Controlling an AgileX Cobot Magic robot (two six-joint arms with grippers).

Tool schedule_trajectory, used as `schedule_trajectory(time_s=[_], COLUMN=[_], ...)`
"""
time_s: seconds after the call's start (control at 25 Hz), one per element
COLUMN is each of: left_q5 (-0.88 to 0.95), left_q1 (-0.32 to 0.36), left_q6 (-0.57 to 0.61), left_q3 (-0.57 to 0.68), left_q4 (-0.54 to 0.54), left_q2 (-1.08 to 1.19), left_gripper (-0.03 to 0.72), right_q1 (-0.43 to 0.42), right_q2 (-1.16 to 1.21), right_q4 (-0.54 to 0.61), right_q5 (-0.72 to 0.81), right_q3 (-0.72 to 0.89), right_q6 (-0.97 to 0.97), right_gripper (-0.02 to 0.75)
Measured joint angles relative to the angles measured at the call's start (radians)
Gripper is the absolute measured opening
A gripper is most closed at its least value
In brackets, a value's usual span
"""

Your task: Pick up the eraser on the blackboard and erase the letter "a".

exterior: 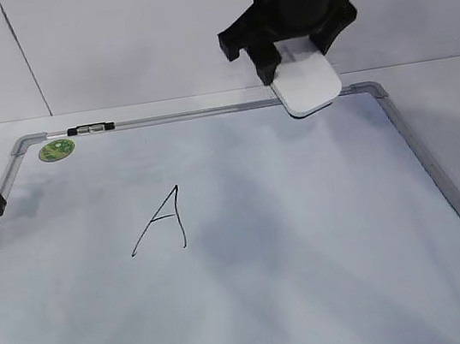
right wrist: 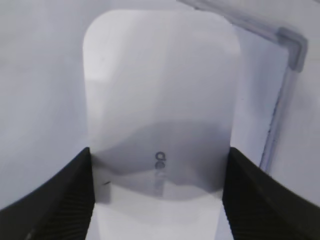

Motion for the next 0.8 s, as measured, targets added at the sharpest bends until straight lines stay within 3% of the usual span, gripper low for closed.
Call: schedule_trajectory(time_s=[0.4,0.8], left_q5=[0.000,0.000], left_q1=[0.000,0.000], left_q6=[0.000,0.000], left_q3=[0.000,0.000], left_q4=[0.000,0.000], left_q2=[0.000,0.001], left_gripper=[0.032,0.032], right_q1=[-0.031,-0.163], right_q2=[-0.171,-0.321], right_q4=[-0.045,-0.051], right_q5=[0.012,0.016], right_q3=[0.000,0.099], right_q6=[0.043,0.053], right_gripper=[0.554,0.554])
